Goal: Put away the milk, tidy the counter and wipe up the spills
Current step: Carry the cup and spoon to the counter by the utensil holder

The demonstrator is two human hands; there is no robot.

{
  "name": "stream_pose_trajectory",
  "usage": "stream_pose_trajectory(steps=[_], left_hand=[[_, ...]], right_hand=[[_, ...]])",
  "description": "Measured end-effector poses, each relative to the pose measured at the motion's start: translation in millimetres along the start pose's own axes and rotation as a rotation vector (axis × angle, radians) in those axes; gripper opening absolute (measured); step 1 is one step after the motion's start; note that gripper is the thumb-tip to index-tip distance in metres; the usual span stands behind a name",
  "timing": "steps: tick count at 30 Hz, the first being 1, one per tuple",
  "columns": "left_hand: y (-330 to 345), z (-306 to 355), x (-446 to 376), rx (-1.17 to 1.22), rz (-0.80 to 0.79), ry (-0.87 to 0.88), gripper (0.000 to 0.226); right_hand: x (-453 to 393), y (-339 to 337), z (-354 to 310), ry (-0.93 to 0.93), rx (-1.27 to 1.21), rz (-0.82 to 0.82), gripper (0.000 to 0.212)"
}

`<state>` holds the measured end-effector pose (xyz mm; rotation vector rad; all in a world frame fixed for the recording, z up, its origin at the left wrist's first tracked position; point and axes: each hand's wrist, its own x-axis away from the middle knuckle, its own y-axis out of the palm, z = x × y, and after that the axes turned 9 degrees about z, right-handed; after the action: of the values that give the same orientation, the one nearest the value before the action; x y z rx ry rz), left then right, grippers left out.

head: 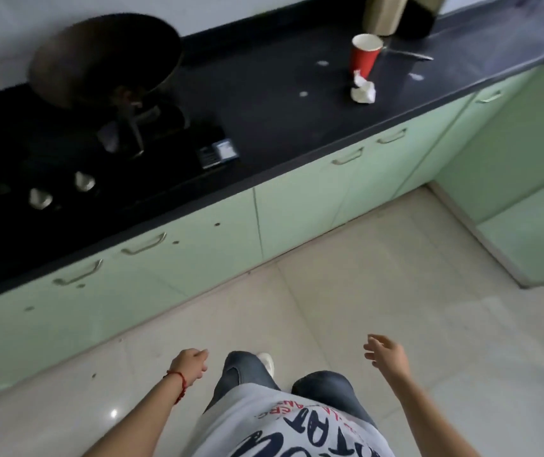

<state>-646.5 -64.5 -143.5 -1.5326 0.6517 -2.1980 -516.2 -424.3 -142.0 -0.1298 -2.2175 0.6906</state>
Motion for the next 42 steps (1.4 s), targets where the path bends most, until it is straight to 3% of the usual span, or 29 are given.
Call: stream_pose_trajectory(steps=[8,13,24,34,42], left_hand=[[36.6,197.0,-20.8,-0.107,-0.154,0.271,0.026],[85.5,287.8,-21.7,-0.070,-0.202,0.328,0.023],[161.2,353.1,-18.9,0.001,-0.110,0.137,0.020],[192.5,436.6,-58.6,0.125,-0.098,-0.034,0.037],[225.0,543.7,-73.3,0.195,-0.132,-0.060,0.025]], right_hand=[[-19.5,-41.0,10.1,0.168,-0.208,0.150,0.026],[-63.7,-80.9,9.9,0.227,-0.262,0.185,0.023],[-197.3,-201.2,-66.4,0.181,-0.233,0.173,0.016],[-319.3,-211.2,-199.0,0.057,-0.174,0.037,0.012],[-399.6,-236.2,-279.6,-0.012,-0.001,0.017,0.013]])
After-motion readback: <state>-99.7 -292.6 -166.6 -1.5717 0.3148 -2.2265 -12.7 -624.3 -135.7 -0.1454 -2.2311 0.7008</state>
